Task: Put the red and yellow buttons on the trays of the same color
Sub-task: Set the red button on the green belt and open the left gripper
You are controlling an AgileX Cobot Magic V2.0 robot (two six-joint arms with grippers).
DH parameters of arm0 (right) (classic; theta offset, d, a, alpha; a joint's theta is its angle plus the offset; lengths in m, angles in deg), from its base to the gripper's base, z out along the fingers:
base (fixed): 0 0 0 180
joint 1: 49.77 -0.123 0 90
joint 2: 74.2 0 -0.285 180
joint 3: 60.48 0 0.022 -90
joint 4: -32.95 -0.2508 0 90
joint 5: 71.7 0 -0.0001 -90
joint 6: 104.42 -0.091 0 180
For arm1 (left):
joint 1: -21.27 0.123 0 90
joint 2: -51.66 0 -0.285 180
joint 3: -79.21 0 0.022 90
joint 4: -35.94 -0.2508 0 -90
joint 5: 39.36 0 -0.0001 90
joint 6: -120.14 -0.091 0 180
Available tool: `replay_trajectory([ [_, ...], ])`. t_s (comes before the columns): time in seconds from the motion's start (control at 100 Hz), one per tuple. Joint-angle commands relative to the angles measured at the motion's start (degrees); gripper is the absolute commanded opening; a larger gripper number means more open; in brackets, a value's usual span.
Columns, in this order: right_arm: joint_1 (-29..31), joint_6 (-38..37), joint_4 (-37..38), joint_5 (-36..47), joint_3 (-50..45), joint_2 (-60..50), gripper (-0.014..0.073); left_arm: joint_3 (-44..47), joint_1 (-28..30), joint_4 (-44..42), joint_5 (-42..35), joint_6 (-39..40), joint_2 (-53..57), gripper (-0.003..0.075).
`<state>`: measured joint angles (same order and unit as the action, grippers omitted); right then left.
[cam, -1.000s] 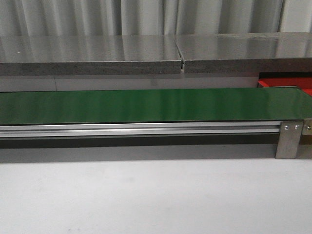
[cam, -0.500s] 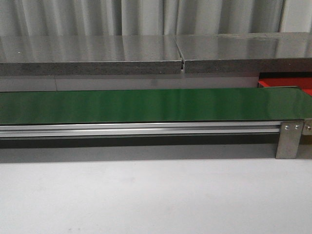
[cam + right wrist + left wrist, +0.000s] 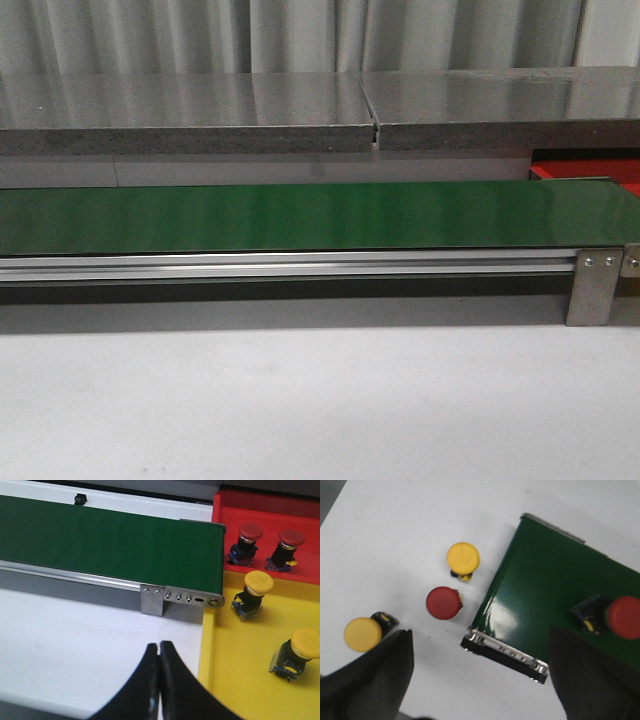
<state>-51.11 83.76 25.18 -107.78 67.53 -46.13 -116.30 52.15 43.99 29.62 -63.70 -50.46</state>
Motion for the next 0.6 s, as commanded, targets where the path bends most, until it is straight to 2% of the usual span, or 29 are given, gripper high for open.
replay_trajectory([
  [0.0, -0.14, 0.39, 0.23, 3.81, 1.44, 0.38, -0.0068, 3.01, 2.95, 1.01, -3.23, 1.55, 2.95, 0.0546],
  [0.31, -0.14, 0.39, 0.23, 3.81, 1.44, 0.38, -0.0068, 16.48, 12.82, 1.01, -10.19, 4.51, 2.24, 0.0546],
  [0.59, -0.14, 0.39, 0.23, 3.81, 1.44, 0.38, -0.0068, 17.92, 15.5, 0.92, -12.1, 4.67, -2.14, 0.0546],
])
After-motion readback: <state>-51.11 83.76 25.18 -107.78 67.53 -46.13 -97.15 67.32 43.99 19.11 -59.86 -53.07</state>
